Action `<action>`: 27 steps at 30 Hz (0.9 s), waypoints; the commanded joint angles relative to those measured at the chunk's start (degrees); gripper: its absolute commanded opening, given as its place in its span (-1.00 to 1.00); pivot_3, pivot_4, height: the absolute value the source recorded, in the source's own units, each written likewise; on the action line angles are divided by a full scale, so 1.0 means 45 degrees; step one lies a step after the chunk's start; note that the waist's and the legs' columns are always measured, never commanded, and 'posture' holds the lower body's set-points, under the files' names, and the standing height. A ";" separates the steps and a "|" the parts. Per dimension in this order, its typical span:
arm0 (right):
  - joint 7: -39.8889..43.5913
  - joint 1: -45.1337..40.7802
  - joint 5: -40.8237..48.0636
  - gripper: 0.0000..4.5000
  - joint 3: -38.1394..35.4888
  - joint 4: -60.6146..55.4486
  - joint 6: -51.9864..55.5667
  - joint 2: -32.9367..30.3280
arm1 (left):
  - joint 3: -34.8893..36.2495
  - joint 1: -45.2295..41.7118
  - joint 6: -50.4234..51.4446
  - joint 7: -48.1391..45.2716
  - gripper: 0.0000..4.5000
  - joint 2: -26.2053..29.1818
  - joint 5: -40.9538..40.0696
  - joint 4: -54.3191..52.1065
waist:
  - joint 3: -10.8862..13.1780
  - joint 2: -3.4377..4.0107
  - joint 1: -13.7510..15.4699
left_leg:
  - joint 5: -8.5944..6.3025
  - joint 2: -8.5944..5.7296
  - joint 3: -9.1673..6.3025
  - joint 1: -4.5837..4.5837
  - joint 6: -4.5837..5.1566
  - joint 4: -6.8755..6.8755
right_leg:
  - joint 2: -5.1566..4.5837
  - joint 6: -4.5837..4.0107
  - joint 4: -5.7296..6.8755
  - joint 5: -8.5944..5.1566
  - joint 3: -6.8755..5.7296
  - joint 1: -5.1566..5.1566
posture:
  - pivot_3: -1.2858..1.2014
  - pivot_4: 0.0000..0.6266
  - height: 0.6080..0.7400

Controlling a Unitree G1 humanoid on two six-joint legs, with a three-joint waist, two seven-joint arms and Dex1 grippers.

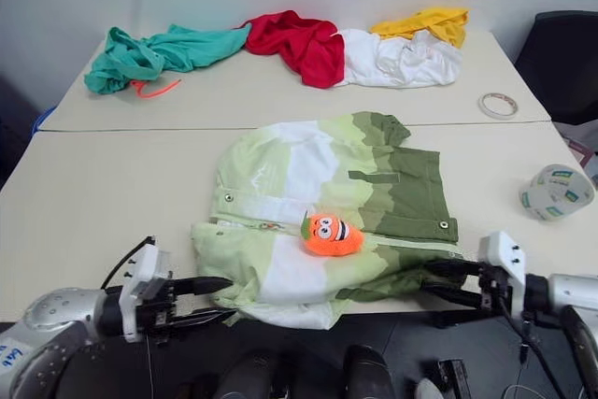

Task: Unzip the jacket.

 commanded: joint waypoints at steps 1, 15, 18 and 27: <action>0.0351 0.0404 0.0961 0.56 -0.1611 -0.0936 0.0815 -0.0531 | 0.1323 0.0158 -0.0431 -0.1312 0.72 0.0636 -0.0308 0.1085 | 0.0000 0.0006 -0.0008 | -0.0004 0.0006 0.0002 0.0000 -0.0003 -0.0003 | 0.0001 -0.0010 0.0002 -0.0006 -0.0002 -0.0007 | 0.03 -0.52 1.00; -0.2218 -0.5979 0.0490 0.99 0.4334 -0.2682 0.3923 0.1206 | -0.2614 -0.7938 -0.2996 -0.3170 1.00 -0.0163 0.1950 0.4939 | 0.0005 0.0021 0.0034 | 0.0025 0.0030 0.0020 -0.0031 0.0001 -0.0025 | 0.0043 -0.0059 0.0042 -0.0008 -0.0035 -0.0062 | 0.03 -0.52 1.00; -0.2627 -0.6920 -0.0557 0.99 0.5555 -0.1799 0.3815 0.1952 | -0.3742 -0.9494 -0.3830 -0.3330 1.00 -0.1294 0.2869 0.6826 | -0.0003 0.0001 0.0023 | 0.0064 -0.0013 0.0105 -0.0146 0.0056 0.0013 | 0.0145 -0.0037 0.0142 0.0004 -0.0049 -0.0200 | 0.03 -0.52 1.00; -0.2599 -0.7355 -0.2560 0.45 0.7220 -0.0203 0.1920 0.3364 | -0.5070 -1.0248 -0.5746 -0.3363 1.00 -0.2708 0.4762 0.9853 | 0.0000 -0.0035 -0.0042 | 0.0094 -0.0037 0.0151 -0.0212 0.0122 0.0030 | 0.0128 0.0044 0.0107 0.0045 -0.0025 -0.0252 | 0.03 -0.52 1.00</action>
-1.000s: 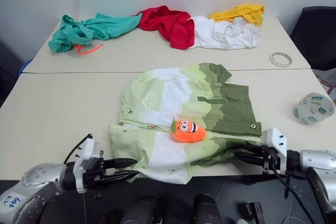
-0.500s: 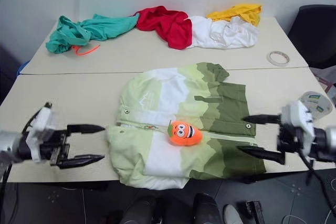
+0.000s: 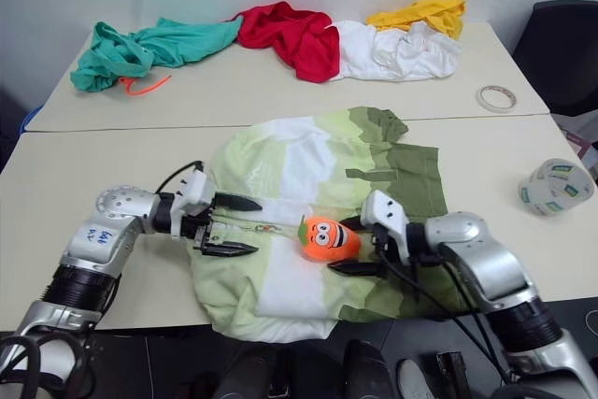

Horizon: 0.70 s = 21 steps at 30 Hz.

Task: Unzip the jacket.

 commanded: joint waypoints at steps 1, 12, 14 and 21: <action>-0.0289 0.0242 -0.0425 0.32 -0.0454 0.0086 -0.0962 0.0124 | -0.0109 0.0143 -0.0556 0.0314 1.00 -0.0238 0.0618 0.0497 | 0.0000 0.0000 0.0001 | 0.0012 0.0001 -0.0001 0.0006 -0.0004 0.0003 | -0.0004 0.0000 0.0017 0.0000 0.0005 0.0000 | 0.03 -0.52 1.00; 0.1469 0.4817 0.2070 -0.93 -0.7574 0.0554 -0.1299 -0.2878 | 0.0568 0.2124 -0.0813 0.2723 1.00 -0.0221 0.1422 0.0398 | -0.0006 0.0003 0.0062 | 0.0034 -0.0028 -0.0027 0.0066 0.0016 0.0003 | -0.0102 0.0010 0.0029 0.0007 0.0006 0.0064 | 0.03 -0.52 1.00; 0.1823 0.5537 0.1663 -0.93 -0.8712 0.1684 -0.1796 -0.3574 | 0.0642 0.2230 -0.0405 0.3466 1.00 -0.0377 0.1500 0.0432 | -0.0009 0.0008 0.0049 | 0.0035 -0.0024 -0.0020 0.0103 0.0017 0.0002 | -0.0115 0.0009 0.0009 0.0008 0.0020 0.0076 | 0.03 -0.52 1.00; 0.1477 0.5901 0.0998 -0.93 -1.0851 0.4977 -0.3131 -0.4293 | 0.0547 0.2526 0.0092 0.4178 1.00 -0.0320 0.1811 0.0976 | -0.0070 0.0104 0.0028 | -0.0089 0.0033 -0.0029 0.0287 -0.0098 -0.0043 | -0.0136 -0.0009 -0.0062 -0.0001 0.0099 0.0243 | 0.03 -0.52 1.00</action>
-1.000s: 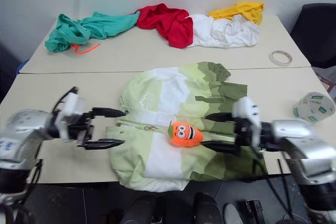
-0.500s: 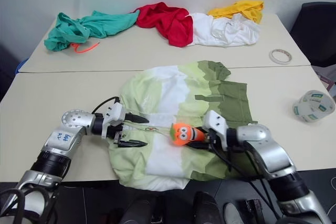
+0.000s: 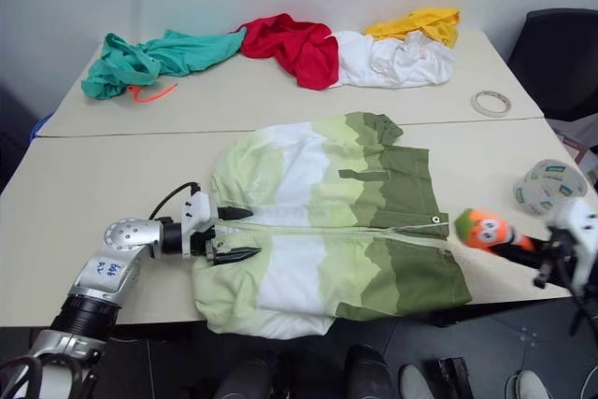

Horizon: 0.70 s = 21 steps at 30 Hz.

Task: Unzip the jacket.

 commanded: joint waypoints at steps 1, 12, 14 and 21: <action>-0.0350 -0.0019 -0.0310 -0.93 -0.0954 0.1074 -0.0770 -0.0279 | -0.0045 0.0350 0.1025 0.0768 1.00 0.0172 0.0800 0.1354 | -0.0011 0.0019 0.0000 | 0.0001 0.0001 0.0000 -0.0001 -0.0003 -0.0001 | 0.0002 -0.0002 0.0001 -0.0001 -0.0001 -0.0003 | 0.03 -0.52 1.00; -0.2547 -0.1608 -0.2712 -0.93 -0.0295 0.4221 -0.3410 -0.1343 | -0.0136 -0.0020 0.0509 0.1242 1.00 0.0137 0.1137 0.2743 | -0.0114 0.0192 -0.0152 | 0.0009 0.0005 0.0018 0.0018 -0.0013 -0.0006 | 0.0009 -0.0010 0.0015 -0.0005 0.0006 -0.0005 | 0.03 -0.52 1.00; -0.2664 -0.1852 -0.2761 -0.93 -0.0285 0.4440 -0.3611 -0.1431 | -0.0075 0.0052 0.0458 0.1311 1.00 0.0184 0.1138 0.2859 | -0.0116 0.0196 -0.0180 | 0.0011 0.0011 0.0017 0.0020 -0.0016 -0.0005 | 0.0012 -0.0011 0.0015 -0.0006 0.0004 -0.0001 | 0.03 -0.52 1.00; -0.2682 -0.3112 -0.2314 -0.93 -0.0412 0.4552 -0.2393 -0.1902 | -0.0189 -0.0034 0.0631 0.1582 1.00 0.0518 0.1500 0.3114 | -0.0138 0.0235 -0.0272 | 0.0011 0.0007 0.0015 0.0020 -0.0014 -0.0005 | 0.0006 -0.0011 0.0015 -0.0006 0.0007 0.0001 | 0.03 -0.52 1.00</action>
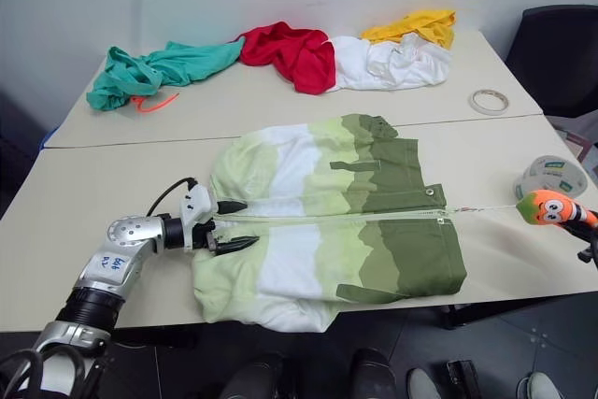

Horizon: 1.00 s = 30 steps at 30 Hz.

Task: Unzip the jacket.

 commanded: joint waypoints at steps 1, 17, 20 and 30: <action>-0.0509 -0.0786 0.0259 -0.93 -0.0519 0.0299 0.0782 -0.1040 | -0.0239 0.0565 0.0697 0.0623 1.00 0.0732 0.1373 0.1583 | -0.0013 0.0030 -0.0006 | 0.0000 -0.0002 0.0000 0.0000 0.0000 0.0000 | -0.0004 0.0000 0.0000 0.0000 0.0001 0.0000 | 0.03 -0.52 1.00; -0.1040 0.0153 0.0747 -0.35 0.0097 -0.2149 0.2914 0.0764 | 0.0081 0.0673 0.1015 -0.0004 1.00 0.1090 0.0259 0.0473 | -0.0023 0.0045 -0.0047 | -0.0012 0.0026 -0.0009 -0.0006 -0.0023 -0.0024 | 0.0009 -0.0018 -0.0013 -0.0010 -0.0008 -0.0014 | 0.03 -0.52 1.00; -0.0551 0.0836 0.1183 0.09 -0.1183 -0.2326 0.2143 0.0592 | 0.0970 0.0565 0.2907 0.0330 1.00 0.1222 -0.0630 -0.0966 | -0.0016 0.0052 -0.0057 | -0.0007 0.0022 -0.0001 -0.0010 -0.0018 -0.0042 | 0.0013 -0.0019 -0.0016 -0.0011 -0.0006 -0.0023 | 0.03 -0.52 1.00; 0.2071 -0.0136 0.2656 0.99 -0.1541 -0.3555 0.0157 0.0106 | 0.2825 0.1901 0.3612 -0.1276 1.00 0.2824 -0.2037 -0.3941 | 0.0119 -0.0139 -0.0354 | 0.0028 0.0044 0.0011 -0.0043 0.0011 -0.0100 | 0.0039 -0.0020 -0.0058 -0.0012 -0.0001 -0.0059 | 0.03 -0.52 1.00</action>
